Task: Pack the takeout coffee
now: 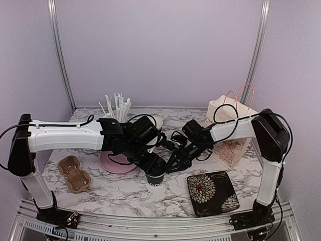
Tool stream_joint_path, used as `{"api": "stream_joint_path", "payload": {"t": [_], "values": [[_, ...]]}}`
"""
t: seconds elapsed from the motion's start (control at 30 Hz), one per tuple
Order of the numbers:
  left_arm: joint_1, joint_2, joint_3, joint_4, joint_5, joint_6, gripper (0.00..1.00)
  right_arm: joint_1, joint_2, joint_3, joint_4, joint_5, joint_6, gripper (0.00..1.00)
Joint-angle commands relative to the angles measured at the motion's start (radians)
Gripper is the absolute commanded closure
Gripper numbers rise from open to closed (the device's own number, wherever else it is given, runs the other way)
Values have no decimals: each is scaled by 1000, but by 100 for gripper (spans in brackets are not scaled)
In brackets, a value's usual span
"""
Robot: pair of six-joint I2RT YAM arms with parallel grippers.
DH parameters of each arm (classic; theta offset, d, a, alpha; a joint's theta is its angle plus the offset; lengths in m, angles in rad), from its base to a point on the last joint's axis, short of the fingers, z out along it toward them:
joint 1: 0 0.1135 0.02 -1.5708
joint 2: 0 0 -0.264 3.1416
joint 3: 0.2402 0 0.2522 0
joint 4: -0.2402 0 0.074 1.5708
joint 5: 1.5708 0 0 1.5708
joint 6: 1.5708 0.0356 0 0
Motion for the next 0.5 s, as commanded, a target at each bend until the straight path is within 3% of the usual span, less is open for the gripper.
{"api": "stream_joint_path", "payload": {"t": [0.0,0.13,0.27,0.37,0.47], "values": [[-30,133,-62,-52,133,-73,32,62,39,10,119,-19,72,73],[-45,146,-55,-50,134,-79,32,61,49,-46,230,14,178,80],[-54,164,-60,-37,144,-91,32,61,120,-4,105,191,94,98],[-56,169,-74,-26,149,-98,32,63,166,18,60,280,68,99],[-56,169,-98,1,169,-95,32,61,187,31,63,262,66,94]]}}
